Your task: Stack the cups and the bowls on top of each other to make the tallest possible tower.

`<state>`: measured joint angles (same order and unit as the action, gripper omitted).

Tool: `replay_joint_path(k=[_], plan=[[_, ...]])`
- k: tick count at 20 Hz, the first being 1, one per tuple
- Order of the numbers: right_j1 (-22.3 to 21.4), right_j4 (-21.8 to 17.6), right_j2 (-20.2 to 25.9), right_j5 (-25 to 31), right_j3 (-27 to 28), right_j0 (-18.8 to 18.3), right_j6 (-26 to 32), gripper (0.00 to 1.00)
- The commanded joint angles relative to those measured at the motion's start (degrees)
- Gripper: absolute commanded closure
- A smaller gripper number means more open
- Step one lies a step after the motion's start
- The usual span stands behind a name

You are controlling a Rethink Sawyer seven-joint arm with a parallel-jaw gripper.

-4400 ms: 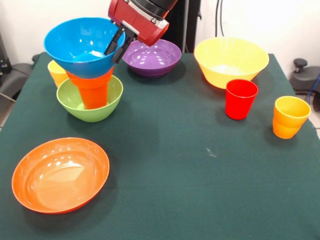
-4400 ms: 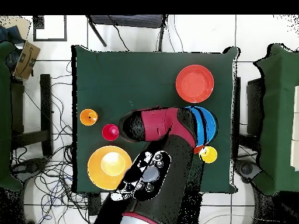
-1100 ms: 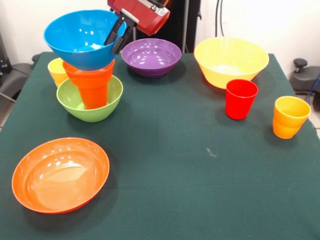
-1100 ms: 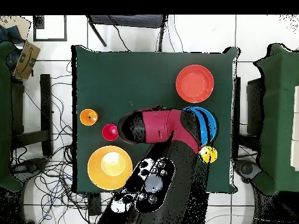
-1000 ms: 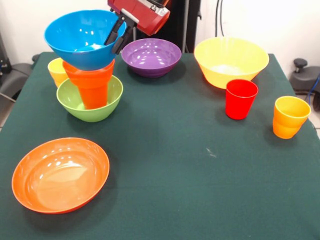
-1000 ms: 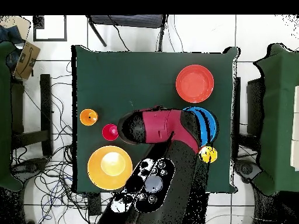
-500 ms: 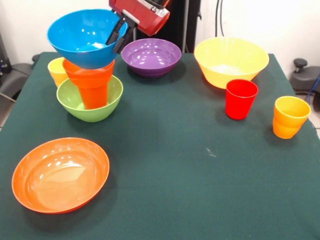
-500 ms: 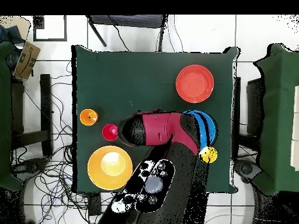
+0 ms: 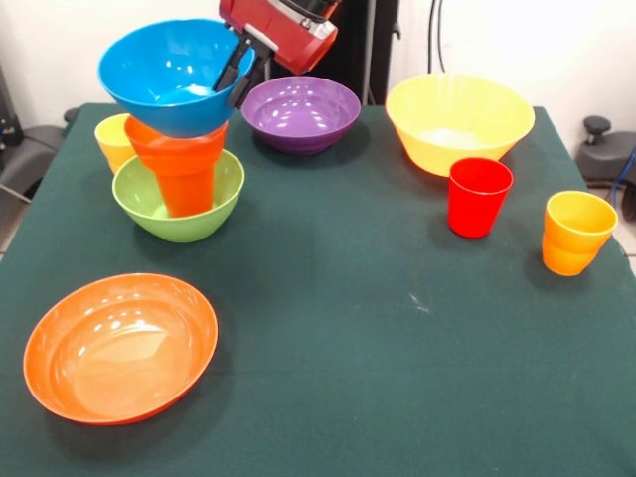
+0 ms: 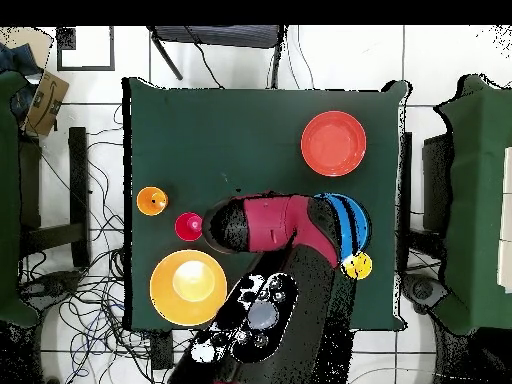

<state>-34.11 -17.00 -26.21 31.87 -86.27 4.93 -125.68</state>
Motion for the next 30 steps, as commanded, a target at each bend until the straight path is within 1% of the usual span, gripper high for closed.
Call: replay_joint_path(k=[1,7,20,30], plan=[[2.7,-0.1,3.4,-0.4,-2.1,1.3,-6.4,1.00],[2.9,-0.3,2.6,-2.2,-2.6,2.0,-7.7,1.00],[4.9,-0.6,0.1,-4.2,-1.2,3.1,-8.9,1.00],[6.2,0.3,-0.5,-8.3,-1.5,2.8,-9.4,1.00]])
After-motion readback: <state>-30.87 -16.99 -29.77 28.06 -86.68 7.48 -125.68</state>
